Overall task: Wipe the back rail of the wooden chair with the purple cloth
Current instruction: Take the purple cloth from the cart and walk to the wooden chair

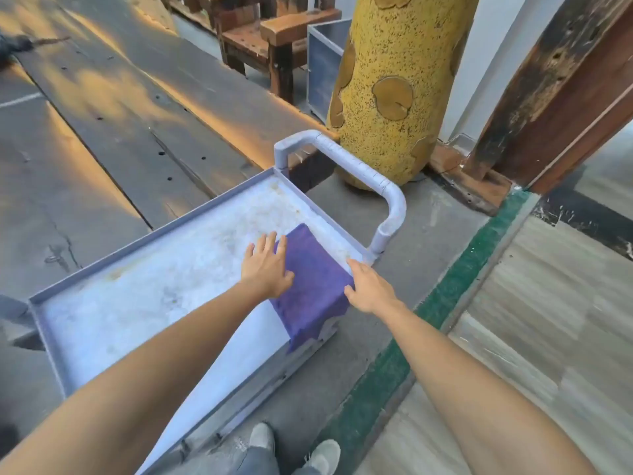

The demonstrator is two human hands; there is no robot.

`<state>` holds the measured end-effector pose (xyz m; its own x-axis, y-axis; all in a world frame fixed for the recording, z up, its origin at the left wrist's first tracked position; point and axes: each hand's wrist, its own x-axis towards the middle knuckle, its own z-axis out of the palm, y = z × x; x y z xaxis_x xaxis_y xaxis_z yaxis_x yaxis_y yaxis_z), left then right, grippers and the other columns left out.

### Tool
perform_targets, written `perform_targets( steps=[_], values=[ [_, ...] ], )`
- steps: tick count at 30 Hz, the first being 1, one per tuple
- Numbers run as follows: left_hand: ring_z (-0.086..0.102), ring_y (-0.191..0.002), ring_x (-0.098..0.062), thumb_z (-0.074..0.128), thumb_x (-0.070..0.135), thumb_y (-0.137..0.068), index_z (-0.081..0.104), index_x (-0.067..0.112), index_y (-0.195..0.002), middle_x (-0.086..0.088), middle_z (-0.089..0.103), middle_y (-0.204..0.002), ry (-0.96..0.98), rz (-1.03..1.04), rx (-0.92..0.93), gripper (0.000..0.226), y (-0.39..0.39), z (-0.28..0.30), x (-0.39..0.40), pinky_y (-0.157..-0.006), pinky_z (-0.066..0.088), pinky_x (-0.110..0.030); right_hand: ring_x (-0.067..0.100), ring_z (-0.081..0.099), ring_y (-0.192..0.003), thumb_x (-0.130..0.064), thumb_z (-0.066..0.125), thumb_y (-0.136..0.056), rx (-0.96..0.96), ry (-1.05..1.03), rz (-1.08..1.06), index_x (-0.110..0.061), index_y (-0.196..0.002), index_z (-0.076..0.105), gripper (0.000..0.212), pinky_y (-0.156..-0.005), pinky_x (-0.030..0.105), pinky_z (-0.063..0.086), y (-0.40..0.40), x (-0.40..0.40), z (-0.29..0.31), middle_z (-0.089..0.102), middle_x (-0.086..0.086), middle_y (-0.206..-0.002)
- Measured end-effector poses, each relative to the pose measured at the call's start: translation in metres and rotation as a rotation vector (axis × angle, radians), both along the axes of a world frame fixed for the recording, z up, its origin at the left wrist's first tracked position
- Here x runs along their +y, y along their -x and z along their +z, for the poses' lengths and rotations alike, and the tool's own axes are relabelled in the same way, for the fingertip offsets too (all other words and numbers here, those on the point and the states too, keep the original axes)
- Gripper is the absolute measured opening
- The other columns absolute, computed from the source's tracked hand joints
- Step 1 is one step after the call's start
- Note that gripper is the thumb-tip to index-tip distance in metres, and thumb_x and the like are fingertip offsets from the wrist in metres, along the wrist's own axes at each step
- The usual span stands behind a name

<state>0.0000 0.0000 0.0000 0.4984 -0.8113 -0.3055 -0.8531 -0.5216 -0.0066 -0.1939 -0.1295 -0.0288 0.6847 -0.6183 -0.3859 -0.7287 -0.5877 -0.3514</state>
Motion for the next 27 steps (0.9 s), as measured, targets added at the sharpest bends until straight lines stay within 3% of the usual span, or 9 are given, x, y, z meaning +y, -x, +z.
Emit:
perform_targets(
  steps=[2, 4, 7, 11, 13, 15, 18, 23, 27],
  values=[
    [0.046, -0.132, -0.033, 0.045, 0.043, -0.095, 0.044, 0.008, -0.141, -0.015, 0.051, -0.141, -0.011, 0.155, 0.032, 0.058, -0.005, -0.010, 0.001, -0.097, 0.041, -0.041, 0.030, 0.039, -0.145, -0.021, 0.050, -0.102, 0.000, -0.018, -0.034, -0.012, -0.160, 0.025, 0.064, -0.106, 0.046, 0.045, -0.011, -0.003, -0.008, 0.038, 0.009, -0.159],
    [0.065, -0.099, -0.030, 0.040, 0.046, -0.095, 0.063, 0.012, -0.113, -0.009, 0.069, -0.108, -0.125, 0.319, 0.213, 0.044, -0.010, -0.020, 0.006, -0.074, 0.042, -0.032, 0.033, 0.039, -0.142, -0.020, 0.051, -0.102, 0.011, 0.010, -0.066, -0.015, -0.158, 0.030, 0.060, -0.101, 0.045, 0.047, -0.019, -0.004, -0.016, 0.041, 0.011, -0.151],
    [0.062, -0.060, -0.030, 0.047, 0.044, -0.091, 0.061, 0.005, -0.082, -0.012, 0.068, -0.068, -0.182, 0.610, 0.736, 0.043, -0.011, -0.037, 0.005, -0.061, 0.048, -0.027, 0.033, 0.042, -0.137, -0.019, 0.054, -0.101, 0.013, 0.040, -0.110, -0.018, -0.154, 0.036, 0.056, -0.094, 0.044, 0.049, -0.031, -0.009, -0.027, 0.045, 0.010, -0.143],
    [0.056, -0.050, -0.027, 0.062, 0.021, -0.076, 0.061, 0.005, -0.065, -0.011, 0.062, -0.053, -0.031, 0.727, 0.838, 0.019, -0.007, -0.046, -0.001, -0.058, 0.053, -0.029, 0.033, 0.052, -0.126, -0.012, 0.056, -0.096, 0.034, -0.050, -0.148, -0.013, -0.142, 0.045, 0.048, -0.080, 0.038, 0.046, -0.044, -0.022, -0.031, 0.057, 0.010, -0.132],
    [0.058, -0.054, -0.027, 0.061, 0.015, -0.071, 0.062, 0.006, -0.065, -0.011, 0.061, -0.054, 0.020, 0.744, 0.855, 0.011, -0.007, -0.048, -0.004, -0.060, 0.054, -0.031, 0.031, 0.058, -0.115, -0.009, 0.056, -0.091, 0.064, -0.098, -0.109, -0.014, -0.132, 0.051, 0.041, -0.076, 0.036, 0.045, -0.051, -0.032, -0.028, 0.060, 0.007, -0.121],
    [0.059, -0.061, -0.029, 0.059, 0.014, -0.072, 0.061, 0.005, -0.068, -0.013, 0.063, -0.060, 0.043, 0.701, 0.844, 0.010, -0.010, -0.049, -0.009, -0.065, 0.055, -0.034, 0.031, 0.059, -0.095, -0.006, 0.054, -0.086, 0.099, -0.084, -0.084, -0.017, -0.101, 0.057, 0.019, -0.070, 0.035, 0.044, -0.057, -0.041, -0.022, 0.060, 0.003, -0.100],
    [0.057, -0.069, -0.028, 0.061, 0.017, -0.080, 0.055, 0.008, -0.074, -0.012, 0.062, -0.071, 0.063, 0.649, 0.818, 0.012, -0.023, -0.050, -0.021, -0.065, 0.049, -0.033, 0.029, 0.044, -0.070, -0.006, 0.051, -0.083, 0.080, -0.090, -0.068, -0.017, -0.066, 0.032, 0.028, -0.059, 0.034, 0.032, -0.059, -0.053, -0.015, 0.040, 0.003, -0.072],
    [0.049, -0.065, -0.022, 0.059, 0.015, -0.091, 0.042, 0.013, -0.075, -0.009, 0.049, -0.075, 0.099, 0.631, 0.937, 0.024, -0.042, -0.044, -0.038, -0.057, 0.049, -0.029, 0.026, 0.055, -0.083, -0.010, 0.051, -0.099, -0.035, -0.289, -0.063, -0.008, -0.093, 0.057, 0.009, -0.072, 0.035, 0.041, -0.051, -0.074, 0.004, 0.059, 0.007, -0.085],
    [0.056, -0.069, -0.023, 0.057, 0.018, -0.096, 0.045, 0.015, -0.082, -0.008, 0.052, -0.078, 0.138, 0.695, 1.074, 0.018, -0.049, -0.041, -0.047, -0.084, 0.063, -0.040, 0.012, 0.055, -0.073, -0.020, 0.050, -0.106, -0.142, -0.433, -0.105, -0.022, -0.106, 0.062, 0.012, -0.075, 0.031, 0.044, -0.052, -0.089, 0.032, 0.061, -0.006, -0.078]
  ],
)
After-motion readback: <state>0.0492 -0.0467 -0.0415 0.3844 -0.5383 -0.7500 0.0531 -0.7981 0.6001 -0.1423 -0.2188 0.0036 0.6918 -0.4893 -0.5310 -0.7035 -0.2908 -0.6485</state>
